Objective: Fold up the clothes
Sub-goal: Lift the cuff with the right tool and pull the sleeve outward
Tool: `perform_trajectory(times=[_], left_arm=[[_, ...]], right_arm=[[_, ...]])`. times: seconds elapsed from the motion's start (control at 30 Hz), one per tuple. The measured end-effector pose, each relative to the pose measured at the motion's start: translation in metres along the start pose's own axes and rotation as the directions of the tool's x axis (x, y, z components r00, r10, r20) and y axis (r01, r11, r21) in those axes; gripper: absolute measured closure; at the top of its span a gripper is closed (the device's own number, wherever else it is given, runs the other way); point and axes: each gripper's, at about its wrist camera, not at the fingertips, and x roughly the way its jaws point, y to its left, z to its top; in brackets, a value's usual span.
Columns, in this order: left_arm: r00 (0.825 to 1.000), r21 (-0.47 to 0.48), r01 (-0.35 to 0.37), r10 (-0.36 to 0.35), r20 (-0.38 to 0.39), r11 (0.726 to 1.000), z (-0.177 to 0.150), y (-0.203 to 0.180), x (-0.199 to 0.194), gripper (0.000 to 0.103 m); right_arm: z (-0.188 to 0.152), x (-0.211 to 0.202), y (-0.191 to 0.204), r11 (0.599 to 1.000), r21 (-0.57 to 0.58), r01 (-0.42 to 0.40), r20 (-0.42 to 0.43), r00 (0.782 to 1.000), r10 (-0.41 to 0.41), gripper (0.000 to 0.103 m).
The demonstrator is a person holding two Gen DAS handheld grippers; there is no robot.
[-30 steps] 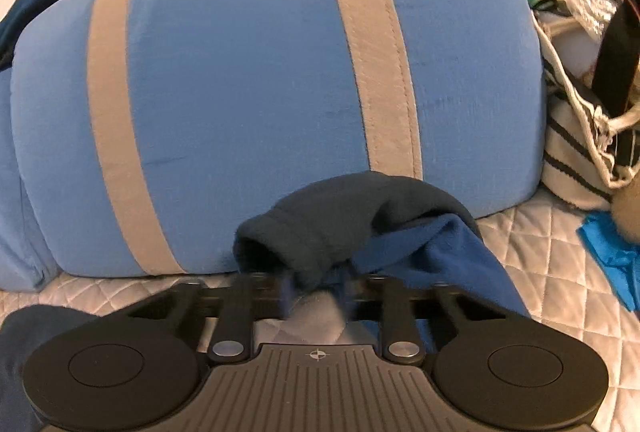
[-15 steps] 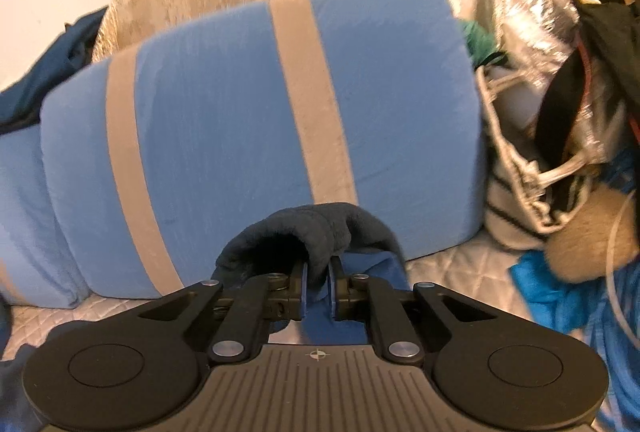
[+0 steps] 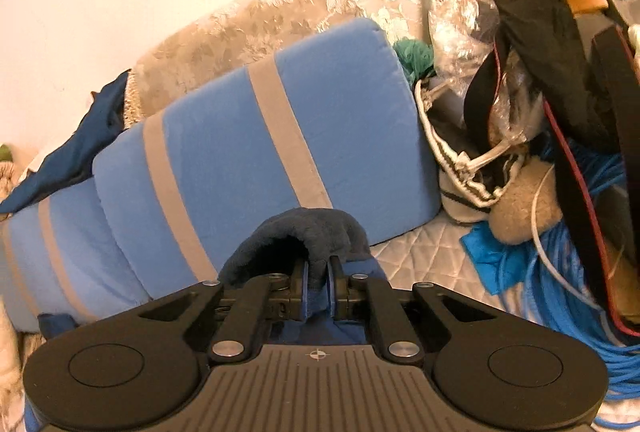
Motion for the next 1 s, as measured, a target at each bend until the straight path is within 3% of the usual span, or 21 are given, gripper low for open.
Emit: perform_trajectory(times=[0.33,0.67,0.83,1.0], left_arm=[[1.000,0.012,-0.026,0.026,0.010,1.000,-0.003,0.002,-0.007,0.000],[0.999,0.022,-0.033,0.033,0.008,0.999,-0.004,0.001,-0.005,0.000],[1.000,0.025,-0.031,0.031,-0.001,0.999,-0.004,0.001,-0.001,0.000],[0.999,0.030,-0.033,0.033,-0.003,0.999,-0.004,0.000,0.000,0.000]], right_arm=[[-0.015,-0.020,-0.045,0.989,0.007,0.146,-0.107,0.984,-0.145,0.092],[-0.031,0.004,-0.110,0.927,0.064,0.369,-0.139,0.923,-0.358,0.092],[-0.039,0.032,-0.140,0.893,0.146,0.426,-0.189,0.898,-0.398,0.091],[-0.060,0.055,-0.159,0.883,0.180,0.433,-0.232,0.891,-0.389,0.085]])
